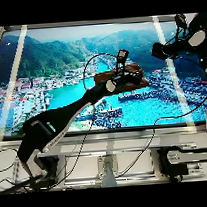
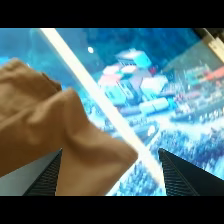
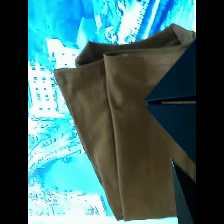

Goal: Fold the clothes and pants, and hang the long-sleeved shirts on hangers.

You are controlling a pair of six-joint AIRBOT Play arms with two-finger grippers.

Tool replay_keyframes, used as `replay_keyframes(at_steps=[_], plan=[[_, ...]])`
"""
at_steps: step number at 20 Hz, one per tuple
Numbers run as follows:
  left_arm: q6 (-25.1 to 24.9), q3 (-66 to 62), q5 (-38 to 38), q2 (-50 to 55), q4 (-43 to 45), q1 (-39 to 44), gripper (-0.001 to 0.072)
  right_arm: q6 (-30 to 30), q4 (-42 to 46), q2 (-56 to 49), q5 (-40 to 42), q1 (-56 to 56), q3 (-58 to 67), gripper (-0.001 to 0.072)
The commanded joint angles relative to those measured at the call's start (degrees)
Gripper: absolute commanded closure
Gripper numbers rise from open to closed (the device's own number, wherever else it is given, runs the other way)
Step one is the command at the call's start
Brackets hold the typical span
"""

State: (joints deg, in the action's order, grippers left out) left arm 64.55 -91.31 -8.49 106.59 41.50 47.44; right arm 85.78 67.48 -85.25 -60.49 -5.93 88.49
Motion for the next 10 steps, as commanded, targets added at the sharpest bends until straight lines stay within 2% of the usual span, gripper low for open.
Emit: replay_keyframes(at_steps=[1,3,6,8,9,10], plan=[[0.2,0.0,0.3,-2.7,0.0,-1.8,0.0000,-4.7,4.4,-0.3,3.5,-0.1,0.0,0.0697],[0.2,0.0,0.3,-5.2,0.0,-4.0,0.0001,-5.1,7.0,-2.1,2.0,-1.4,0.0,0.0699],[0.2,0.0,-1.4,-8.2,0.0,-7.5,0.0001,-6.4,3.7,-8.4,-9.1,-6.1,0.0,0.0699],[0.2,0.0,-4.5,-8.7,0.0,-9.4,0.0002,-17.3,-10.2,-13.5,-18.0,-9.8,0.0,0.0699],[0.2,0.0,-6.6,-8.7,0.0,-10.2,0.0002,-20.9,-17.9,-15.7,-21.7,-11.5,0.0,0.0687],[0.2,0.0,-9.3,-8.7,0.0,-11.0,0.0002,-21.4,-21.9,-17.1,-21.9,-12.6,0.0,0.0518]])
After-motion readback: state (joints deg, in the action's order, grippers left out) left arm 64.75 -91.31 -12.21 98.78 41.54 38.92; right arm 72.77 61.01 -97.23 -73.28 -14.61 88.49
